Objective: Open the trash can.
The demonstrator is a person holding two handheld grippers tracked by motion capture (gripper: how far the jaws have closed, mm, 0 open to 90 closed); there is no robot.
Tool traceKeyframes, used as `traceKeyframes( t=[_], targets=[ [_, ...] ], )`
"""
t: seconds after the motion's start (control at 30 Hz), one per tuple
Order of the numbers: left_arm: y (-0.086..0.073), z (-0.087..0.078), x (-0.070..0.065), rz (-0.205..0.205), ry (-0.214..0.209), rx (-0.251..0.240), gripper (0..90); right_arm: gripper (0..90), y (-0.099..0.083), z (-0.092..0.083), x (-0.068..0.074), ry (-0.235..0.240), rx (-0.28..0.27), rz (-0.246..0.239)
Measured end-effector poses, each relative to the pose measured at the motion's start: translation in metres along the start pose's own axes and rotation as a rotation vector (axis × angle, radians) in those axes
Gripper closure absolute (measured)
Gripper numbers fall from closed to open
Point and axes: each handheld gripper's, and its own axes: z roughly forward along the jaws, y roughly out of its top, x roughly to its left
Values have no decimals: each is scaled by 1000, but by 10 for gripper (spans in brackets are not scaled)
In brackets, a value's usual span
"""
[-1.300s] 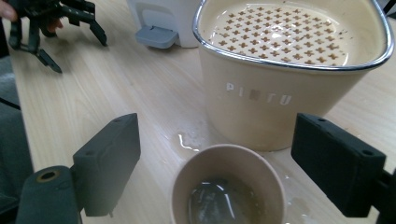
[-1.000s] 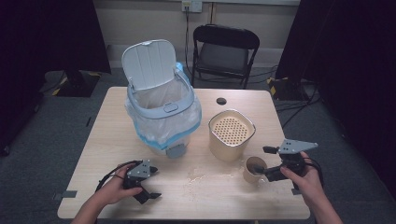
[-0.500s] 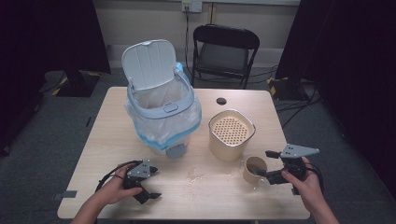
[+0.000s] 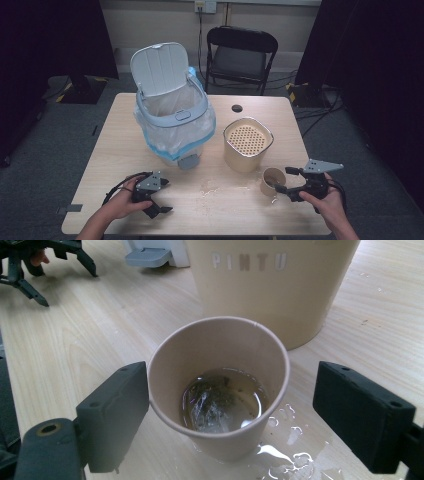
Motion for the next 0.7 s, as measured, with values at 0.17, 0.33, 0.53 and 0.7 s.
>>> traceKeyframes(
  t=[0.17, 0.33, 0.53, 0.7],
  targets=[
    [0, 0, 0, 1, -3, -1, 49, 145, -3, 3, 2, 34, -4, -23],
    [0, 0, 0, 4, -8, 4, 42, 146, -7, 7, 5, 32, 2, -34],
    [0, 0, 0, 4, -9, 4, 42, 147, -21, 14, 4, 33, -30, -7],
    [0, 0, 0, 8, -4, 11, 35, 147, -27, 21, 4, 25, -31, -4]
  ],
)
